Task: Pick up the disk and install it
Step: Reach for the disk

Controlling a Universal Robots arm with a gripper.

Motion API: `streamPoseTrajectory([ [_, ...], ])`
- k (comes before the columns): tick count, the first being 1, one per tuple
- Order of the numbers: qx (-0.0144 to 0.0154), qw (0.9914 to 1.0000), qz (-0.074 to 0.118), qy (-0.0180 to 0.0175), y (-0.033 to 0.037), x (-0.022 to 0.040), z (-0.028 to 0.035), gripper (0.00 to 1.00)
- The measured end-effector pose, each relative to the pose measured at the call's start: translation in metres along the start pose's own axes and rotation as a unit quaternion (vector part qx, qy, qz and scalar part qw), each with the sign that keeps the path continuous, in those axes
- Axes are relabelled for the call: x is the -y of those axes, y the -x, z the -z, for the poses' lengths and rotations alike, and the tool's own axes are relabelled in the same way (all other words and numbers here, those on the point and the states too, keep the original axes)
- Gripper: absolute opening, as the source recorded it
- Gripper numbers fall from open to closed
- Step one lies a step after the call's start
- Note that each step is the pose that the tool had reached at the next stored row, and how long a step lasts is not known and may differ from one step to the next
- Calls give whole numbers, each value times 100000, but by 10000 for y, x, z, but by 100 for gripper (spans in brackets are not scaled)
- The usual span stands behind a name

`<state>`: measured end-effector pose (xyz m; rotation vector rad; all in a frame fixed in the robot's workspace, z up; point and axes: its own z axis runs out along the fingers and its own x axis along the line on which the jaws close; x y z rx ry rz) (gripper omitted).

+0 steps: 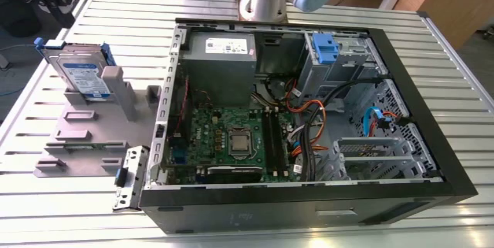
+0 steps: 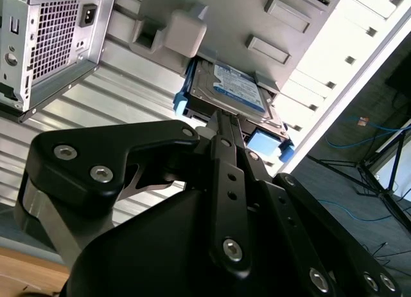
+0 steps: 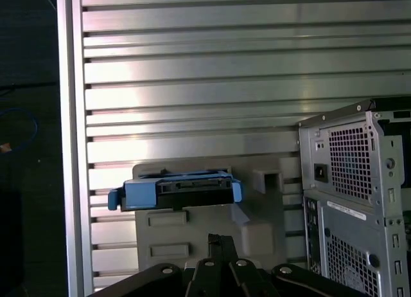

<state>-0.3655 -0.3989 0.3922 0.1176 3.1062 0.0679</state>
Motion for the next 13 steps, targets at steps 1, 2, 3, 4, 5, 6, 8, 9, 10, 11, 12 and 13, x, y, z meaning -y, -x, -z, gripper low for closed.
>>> streamPoseTrajectory([
  [1, 4, 100000, 1, 0, -7, 1, 0, 11],
  [2, 7, 100000, -1, 0, -13, 1, 0, 11],
  [3, 9, 100000, 2, -1, -19, 2, 1, 11],
  [4, 12, 100000, 1, 1, -25, 2, 1, 11],
  [5, 13, 100000, -1, -1, -32, 2, 1, 11],
  [6, 19, 100000, -1, 1, -38, 3, 1, 11],
  [8, 26, 100000, 3, 5, -51, 4, 1, 11],
  [9, 29, 100000, 1, 3, -58, 4, 2, 11],
  [10, 30, 100000, 2, 2, -66, 5, 2, 11],
  [11, 38, 100000, 0, 4, -73, 5, 2, 11],
  [12, 43, 100000, 3, 6, -81, 6, 3, 11],
  [13, 45, 100000, 3, 1, -89, 7, 3, 11],
])
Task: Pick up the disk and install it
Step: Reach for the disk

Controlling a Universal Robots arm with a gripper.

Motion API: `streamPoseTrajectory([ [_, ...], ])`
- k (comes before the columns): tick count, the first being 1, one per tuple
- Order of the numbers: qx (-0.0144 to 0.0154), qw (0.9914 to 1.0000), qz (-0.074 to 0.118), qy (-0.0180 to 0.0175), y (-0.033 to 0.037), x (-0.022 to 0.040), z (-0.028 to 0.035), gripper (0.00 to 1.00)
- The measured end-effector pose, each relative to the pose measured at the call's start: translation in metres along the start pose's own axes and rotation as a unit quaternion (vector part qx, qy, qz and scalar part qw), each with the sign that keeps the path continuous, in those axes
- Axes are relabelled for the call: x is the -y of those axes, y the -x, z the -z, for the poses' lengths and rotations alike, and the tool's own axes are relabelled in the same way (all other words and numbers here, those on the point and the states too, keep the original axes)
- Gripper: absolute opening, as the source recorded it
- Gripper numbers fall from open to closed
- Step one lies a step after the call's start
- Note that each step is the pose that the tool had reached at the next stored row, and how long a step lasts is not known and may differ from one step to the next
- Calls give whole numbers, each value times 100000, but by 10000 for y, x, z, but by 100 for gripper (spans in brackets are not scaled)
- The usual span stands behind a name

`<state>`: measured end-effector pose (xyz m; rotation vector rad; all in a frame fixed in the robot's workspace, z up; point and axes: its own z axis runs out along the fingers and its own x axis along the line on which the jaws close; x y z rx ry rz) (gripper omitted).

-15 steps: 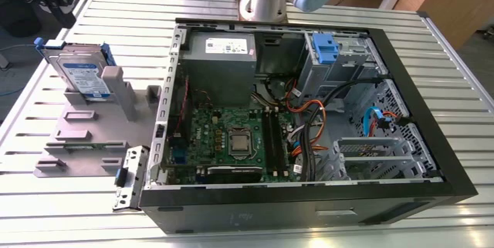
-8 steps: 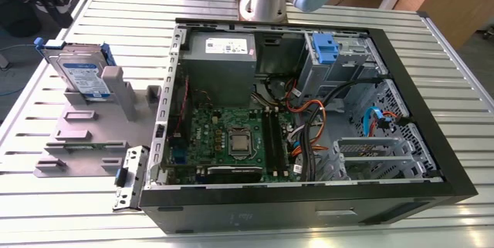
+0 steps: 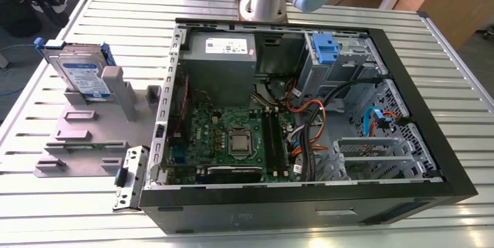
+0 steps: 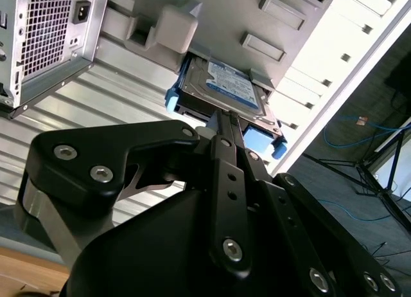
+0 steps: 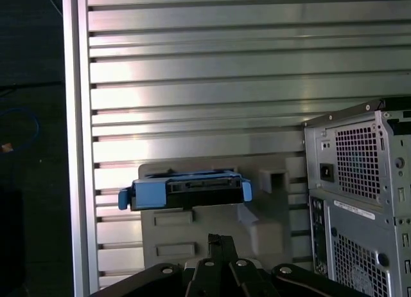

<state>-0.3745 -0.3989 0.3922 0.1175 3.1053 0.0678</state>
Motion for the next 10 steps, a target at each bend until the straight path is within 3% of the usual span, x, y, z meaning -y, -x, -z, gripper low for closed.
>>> streamPoseTrajectory([
  [10, 58, 100000, 2, 6, -77, 6, 2, 11],
])
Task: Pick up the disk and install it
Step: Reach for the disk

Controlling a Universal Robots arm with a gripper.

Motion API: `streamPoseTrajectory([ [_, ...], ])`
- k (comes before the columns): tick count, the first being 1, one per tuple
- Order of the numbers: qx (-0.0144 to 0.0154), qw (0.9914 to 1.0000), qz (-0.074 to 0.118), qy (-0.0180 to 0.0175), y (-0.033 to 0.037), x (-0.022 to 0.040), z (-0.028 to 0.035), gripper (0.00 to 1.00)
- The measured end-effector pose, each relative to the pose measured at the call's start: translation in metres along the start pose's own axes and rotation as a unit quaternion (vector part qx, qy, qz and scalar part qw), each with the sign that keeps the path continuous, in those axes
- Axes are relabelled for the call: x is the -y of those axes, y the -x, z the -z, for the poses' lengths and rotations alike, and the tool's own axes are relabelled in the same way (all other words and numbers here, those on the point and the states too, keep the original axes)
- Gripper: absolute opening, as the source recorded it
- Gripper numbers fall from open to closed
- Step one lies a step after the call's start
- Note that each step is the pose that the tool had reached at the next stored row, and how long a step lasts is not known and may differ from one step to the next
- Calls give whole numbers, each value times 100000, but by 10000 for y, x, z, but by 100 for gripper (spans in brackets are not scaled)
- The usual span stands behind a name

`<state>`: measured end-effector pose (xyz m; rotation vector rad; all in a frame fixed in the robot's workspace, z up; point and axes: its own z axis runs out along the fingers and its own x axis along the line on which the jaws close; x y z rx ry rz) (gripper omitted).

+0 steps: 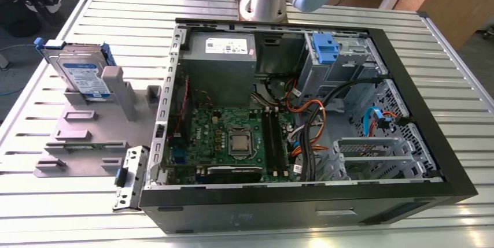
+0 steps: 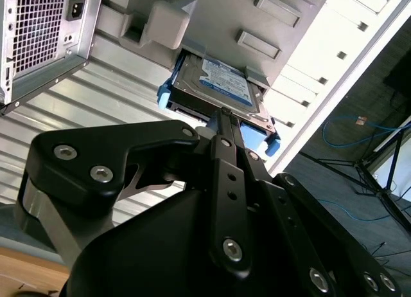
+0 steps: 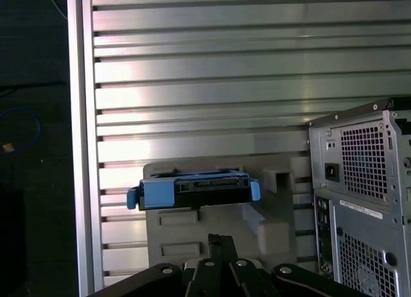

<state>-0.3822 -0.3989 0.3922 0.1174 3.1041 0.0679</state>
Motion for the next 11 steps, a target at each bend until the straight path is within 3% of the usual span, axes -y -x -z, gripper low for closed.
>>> streamPoseTrajectory([
  [4, 18, 100000, 0, 8, -38, 3, -13, 11],
  [11, 8, 100000, 3, -1, -85, 4, -120, 11],
])
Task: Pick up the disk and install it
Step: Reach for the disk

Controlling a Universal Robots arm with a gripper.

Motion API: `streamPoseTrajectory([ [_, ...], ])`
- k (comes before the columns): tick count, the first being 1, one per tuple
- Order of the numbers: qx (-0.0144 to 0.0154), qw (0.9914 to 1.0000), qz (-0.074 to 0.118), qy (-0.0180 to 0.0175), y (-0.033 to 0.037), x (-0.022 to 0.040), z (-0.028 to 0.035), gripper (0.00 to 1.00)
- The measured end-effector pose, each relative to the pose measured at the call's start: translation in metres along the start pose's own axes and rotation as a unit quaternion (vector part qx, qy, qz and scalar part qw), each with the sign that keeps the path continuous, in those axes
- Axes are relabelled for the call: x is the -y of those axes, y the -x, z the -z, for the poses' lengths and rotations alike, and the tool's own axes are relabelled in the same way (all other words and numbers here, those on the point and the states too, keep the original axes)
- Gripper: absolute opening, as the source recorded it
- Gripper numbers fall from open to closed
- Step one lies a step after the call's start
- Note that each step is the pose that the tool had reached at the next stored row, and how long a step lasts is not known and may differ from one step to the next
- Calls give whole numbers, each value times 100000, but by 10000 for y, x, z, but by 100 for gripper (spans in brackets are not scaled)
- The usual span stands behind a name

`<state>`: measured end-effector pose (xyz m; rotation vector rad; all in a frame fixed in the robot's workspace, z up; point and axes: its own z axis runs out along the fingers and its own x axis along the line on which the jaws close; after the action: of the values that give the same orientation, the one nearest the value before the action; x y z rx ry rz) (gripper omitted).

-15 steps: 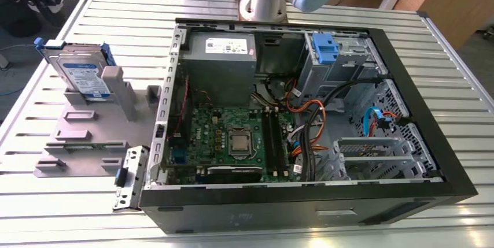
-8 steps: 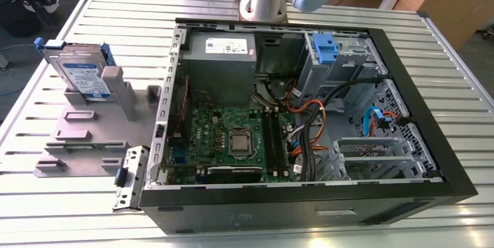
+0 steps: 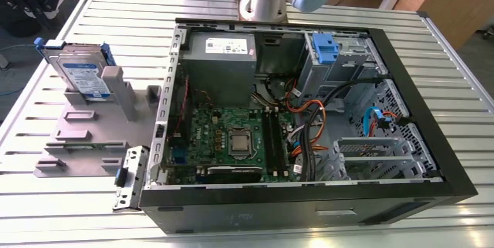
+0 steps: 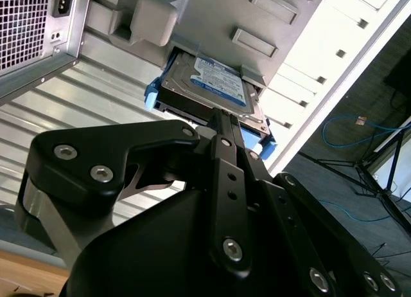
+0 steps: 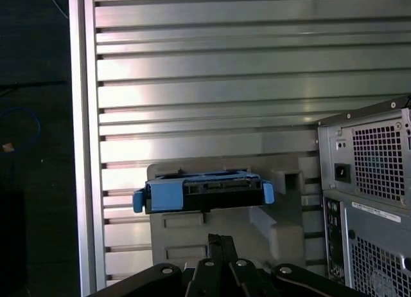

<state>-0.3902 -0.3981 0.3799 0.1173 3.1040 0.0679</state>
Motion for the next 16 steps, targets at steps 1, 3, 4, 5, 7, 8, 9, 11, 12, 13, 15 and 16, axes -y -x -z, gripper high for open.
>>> streamPoseTrajectory([
  [1, 1, 100000, 0, 2, -4, -1, -18, 11],
  [3, -4, 100000, 0, -2, -7, -4, -51, 11],
  [4, -6, 100000, 0, -3, -9, -7, -67, 11],
  [5, -8, 100000, -3, -4, -9, -11, -82, 11],
  [7, 4, 100000, -4, 2, -12, -22, -109, 11],
  [8, 2, 100000, -4, 2, -12, -27, -119, 11],
  [9, 6, 100000, -1, 7, -13, -33, -129, 11],
  [11, 1, 100000, -4, 3, -15, -44, -145, 11],
  [12, 1, 100000, -2, 3, -15, -49, -155, 11],
  [13, 2, 100000, -4, 2, -16, -54, -165, 11],
  [15, 1, 100000, -3, 2, -18, -64, -188, 11],
  [16, 0, 100000, -2, 2, -18, -70, -201, 11],
])
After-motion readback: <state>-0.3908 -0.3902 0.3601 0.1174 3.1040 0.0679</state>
